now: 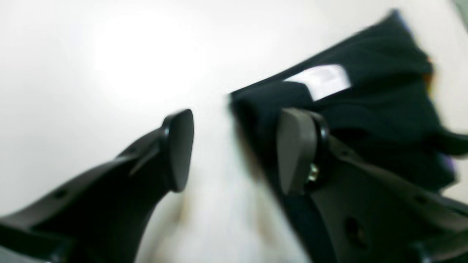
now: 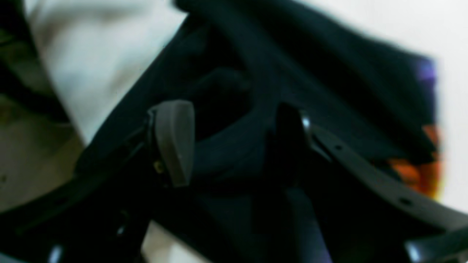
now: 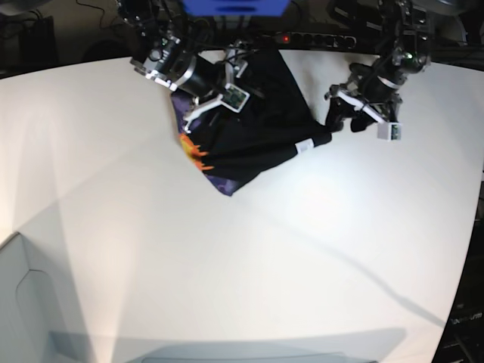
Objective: Fold the T-shirt properly
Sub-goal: 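Pull the bundle's corner with the right gripper, rotating the shirt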
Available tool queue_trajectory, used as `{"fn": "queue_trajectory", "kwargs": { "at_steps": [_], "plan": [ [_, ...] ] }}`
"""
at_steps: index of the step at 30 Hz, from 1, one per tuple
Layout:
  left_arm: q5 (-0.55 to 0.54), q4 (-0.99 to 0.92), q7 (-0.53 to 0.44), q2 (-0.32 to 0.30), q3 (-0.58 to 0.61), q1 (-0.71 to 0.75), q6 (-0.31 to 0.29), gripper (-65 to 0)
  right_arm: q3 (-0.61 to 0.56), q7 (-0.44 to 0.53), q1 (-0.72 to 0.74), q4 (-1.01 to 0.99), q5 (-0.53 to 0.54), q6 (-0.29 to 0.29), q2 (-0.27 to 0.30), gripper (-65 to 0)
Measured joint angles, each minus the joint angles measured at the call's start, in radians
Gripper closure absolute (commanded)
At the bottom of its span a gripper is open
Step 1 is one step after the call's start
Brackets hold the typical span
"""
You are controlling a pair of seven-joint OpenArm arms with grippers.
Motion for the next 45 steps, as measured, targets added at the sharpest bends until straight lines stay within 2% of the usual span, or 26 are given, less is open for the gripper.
{"fn": "queue_trajectory", "kwargs": {
  "at_steps": [5, 11, 13, 16, 18, 28, 31, 32, 34, 35, 37, 38, 40, 42, 45],
  "plan": [
    [-0.003, -0.066, -0.013, 0.001, -0.122, -0.029, -0.003, -35.6, -0.085, 0.003, 0.002, -0.079, -0.004, 0.0, 0.018, -36.3],
    [-0.003, -0.08, -0.009, 0.002, -0.23, -0.026, -0.003, -35.6, -0.215, 0.004, 0.024, -0.083, -0.004, -0.001, 0.022, -36.3],
    [-0.003, -0.08, -0.013, 0.002, -0.253, -0.028, -0.003, -35.6, -0.29, 0.012, 0.05, -0.078, 0.0, -0.001, 0.05, -36.3],
    [-0.003, -0.082, -0.008, 0.003, -0.271, -0.026, -0.005, -35.6, -0.404, 0.03, 0.089, -0.076, 0.012, -0.033, 0.108, -36.3],
    [-0.003, -0.082, -0.013, 0.004, -0.278, -0.026, -0.005, -35.6, -0.441, 0.039, 0.111, -0.073, 0.023, -0.043, 0.134, -36.3],
    [-0.003, -0.083, -0.009, 0.005, -0.278, -0.023, -0.005, -35.7, -0.363, 0.029, 0.075, 0.005, -0.005, -0.055, 0.129, -36.3],
    [-0.015, -0.053, -0.01, 0.051, -0.278, -0.024, -0.003, -35.7, -0.328, 0.027, 0.067, 0.005, 0.014, -0.054, 0.118, -36.3],
    [-0.034, -0.035, -0.005, 0.069, -0.274, -0.024, -0.005, -35.7, -0.292, 0.041, 0.073, 0.033, 0.038, -0.041, 0.122, -36.3],
    [-0.052, -0.005, -0.005, 0.085, -0.265, -0.023, -0.012, -35.7, -0.221, 0.037, 0.121, 0.098, 0.016, -0.006, 0.189, -36.4],
    [-0.05, 0.003, -0.01, 0.092, -0.266, -0.023, -0.01, -35.7, -0.2, 0.008, 0.138, 0.089, -0.008, -0.024, 0.196, -36.4],
    [-0.027, 0.013, -0.016, 0.118, -0.251, -0.027, 0.0, -35.7, -0.19, -0.033, 0.118, 0.063, -0.027, -0.023, 0.179, -36.5],
    [-0.028, 0.018, -0.017, 0.128, -0.235, -0.03, 0.002, -35.7, -0.2, -0.018, 0.108, 0.065, -0.011, -0.021, 0.172, -36.5],
    [-0.063, 0.022, -0.004, 0.145, -0.212, -0.027, -0.032, -35.7, -0.215, 0.01, 0.09, 0.074, 0.017, -0.01, 0.154, -36.5],
    [-0.024, 0.015, -0.004, 0.135, -0.227, -0.023, 0.003, -35.7, -0.217, 0.011, 0.101, 0.072, 0.012, -0.004, 0.146, -36.5],
    [-0.032, 0.013, -0.019, 0.126, -0.232, -0.024, 0.003, -35.7, -0.198, -0.005, 0.114, 0.072, -0.007, -0.005, 0.131, -36.5]
  ]
}}
